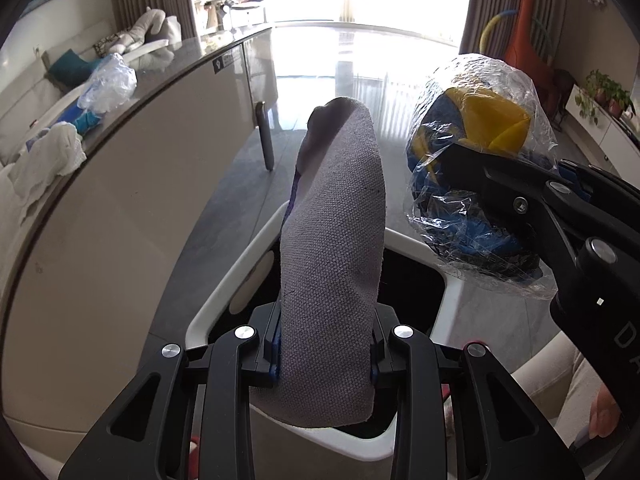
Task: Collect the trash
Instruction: 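Lower the sock into the bin and open the left gripper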
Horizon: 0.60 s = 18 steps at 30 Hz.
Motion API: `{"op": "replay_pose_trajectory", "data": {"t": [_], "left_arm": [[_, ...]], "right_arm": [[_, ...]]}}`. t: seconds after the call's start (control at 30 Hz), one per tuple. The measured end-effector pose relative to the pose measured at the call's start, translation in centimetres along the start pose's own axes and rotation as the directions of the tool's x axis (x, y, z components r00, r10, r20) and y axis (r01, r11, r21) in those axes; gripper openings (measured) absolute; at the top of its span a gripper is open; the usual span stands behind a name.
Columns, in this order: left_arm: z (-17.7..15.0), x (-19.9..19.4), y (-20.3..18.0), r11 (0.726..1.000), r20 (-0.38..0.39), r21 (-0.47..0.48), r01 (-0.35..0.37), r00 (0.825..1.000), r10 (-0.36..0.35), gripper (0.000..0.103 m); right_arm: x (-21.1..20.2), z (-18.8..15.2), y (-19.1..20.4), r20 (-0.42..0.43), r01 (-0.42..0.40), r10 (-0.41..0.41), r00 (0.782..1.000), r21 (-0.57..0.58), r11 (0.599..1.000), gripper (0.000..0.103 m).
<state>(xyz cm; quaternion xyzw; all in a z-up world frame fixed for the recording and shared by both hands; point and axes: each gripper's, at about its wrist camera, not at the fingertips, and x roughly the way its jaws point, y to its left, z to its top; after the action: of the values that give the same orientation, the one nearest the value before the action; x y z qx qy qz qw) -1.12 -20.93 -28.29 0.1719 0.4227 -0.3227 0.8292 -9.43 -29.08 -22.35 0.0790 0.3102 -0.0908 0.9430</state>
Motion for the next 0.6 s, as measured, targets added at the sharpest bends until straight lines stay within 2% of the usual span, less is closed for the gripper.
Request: {"op": "replay_pose_trajectory", "data": {"t": [0.13,0.17,0.2,0.23,0.27,0.3,0.6], "left_arm": [[-0.5,2.2,0.4,1.000,-0.063,-0.009,0.010,0.998,-0.011,0.032],[-0.7,2.7,0.2,1.000,-0.088,-0.002,0.013,0.996,-0.014,0.039],[-0.8,3.4,0.1,1.000,-0.114,0.009,0.001,0.993,0.000,0.050],[-0.9,4.0,-0.1,0.999,-0.139,0.026,-0.045,0.989,0.048,0.082],[-1.0,4.1,-0.2,0.993,-0.134,0.038,-0.108,0.985,0.112,0.098],[-1.1,3.9,-0.2,0.989,-0.107,0.043,-0.140,0.984,0.144,0.098],[-0.6,2.2,0.3,0.986,-0.044,0.066,-0.156,0.986,0.159,0.098]], "right_arm": [[1.1,-0.4,-0.5,-0.029,0.010,-0.010,1.000,0.016,1.000,0.018],[1.3,-0.3,-0.6,-0.034,0.015,-0.014,0.999,0.017,1.000,0.018],[1.5,-0.2,-0.7,-0.038,0.019,-0.018,0.999,0.019,1.000,0.019],[1.6,-0.3,-0.7,-0.043,0.020,-0.019,0.999,0.022,1.000,0.019],[1.8,-0.2,-0.7,-0.048,0.023,-0.022,0.999,0.023,0.999,0.019],[1.9,-0.1,-0.7,-0.052,0.028,-0.027,0.998,0.021,0.999,0.019],[2.3,-0.3,-0.6,-0.063,0.029,-0.028,0.998,0.014,0.999,0.020]]}}
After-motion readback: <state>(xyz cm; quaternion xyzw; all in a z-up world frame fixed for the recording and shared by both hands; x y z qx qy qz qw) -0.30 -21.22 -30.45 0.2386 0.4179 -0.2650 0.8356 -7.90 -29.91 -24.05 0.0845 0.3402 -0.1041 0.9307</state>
